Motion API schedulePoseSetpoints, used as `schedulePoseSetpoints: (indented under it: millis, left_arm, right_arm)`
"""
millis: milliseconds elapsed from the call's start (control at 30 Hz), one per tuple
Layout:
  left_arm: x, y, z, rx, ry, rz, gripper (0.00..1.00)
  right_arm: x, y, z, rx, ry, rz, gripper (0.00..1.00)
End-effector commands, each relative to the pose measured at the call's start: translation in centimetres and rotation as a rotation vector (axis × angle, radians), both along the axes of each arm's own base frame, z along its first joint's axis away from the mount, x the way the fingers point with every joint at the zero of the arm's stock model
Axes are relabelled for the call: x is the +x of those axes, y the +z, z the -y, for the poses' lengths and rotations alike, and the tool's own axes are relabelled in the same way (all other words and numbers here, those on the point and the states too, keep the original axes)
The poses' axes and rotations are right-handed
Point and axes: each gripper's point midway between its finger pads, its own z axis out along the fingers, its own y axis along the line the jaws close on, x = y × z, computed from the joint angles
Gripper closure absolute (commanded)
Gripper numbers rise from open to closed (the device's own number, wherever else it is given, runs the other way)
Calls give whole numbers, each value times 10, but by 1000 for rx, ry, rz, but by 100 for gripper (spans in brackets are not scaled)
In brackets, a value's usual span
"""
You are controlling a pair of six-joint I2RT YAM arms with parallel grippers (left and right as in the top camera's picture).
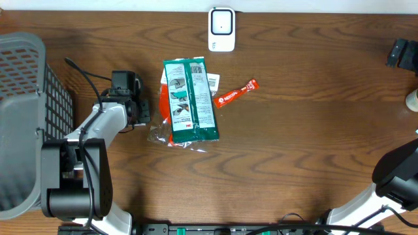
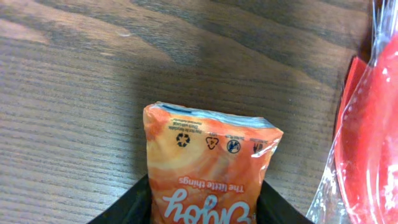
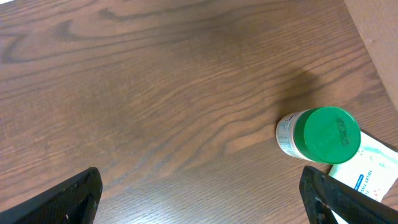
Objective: Scan the item barcode
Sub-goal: 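Lift the orange packet off the table with the left gripper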
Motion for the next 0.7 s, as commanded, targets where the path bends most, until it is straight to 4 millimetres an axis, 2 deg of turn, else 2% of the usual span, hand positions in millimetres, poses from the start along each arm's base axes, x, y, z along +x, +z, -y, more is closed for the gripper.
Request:
schedulePoseSetpoints:
  millis: [0,133,233,333,433,600,667]
  left_arm:
    - [-5,-6,10,-57,-28,-22,60]
    - [-4,-2,26,-154,-42,-15,60]
    - [-1,15,53,-299,-113,15,60]
    - [3,46,84,-484,-188,65,60]
    - [9,88,109,-665,-255,134,60]
    - [21,139,113,-762,-209,243,60]
    - [23,167,118,-825,-225,302,60]
  right_arm:
    - [3,5,-4,5,2,14,2]
    - [3,5,-4,4,2,14,2]
    - [4,5,-4,3,2,15,2]
    - [4,5,-3,2,2,17,2]
    - [4,5,-3,2,3,17,1]
    - [4,5,-3,-5,14,13,1]
    - [4,4,-3,-6,15,13,1]
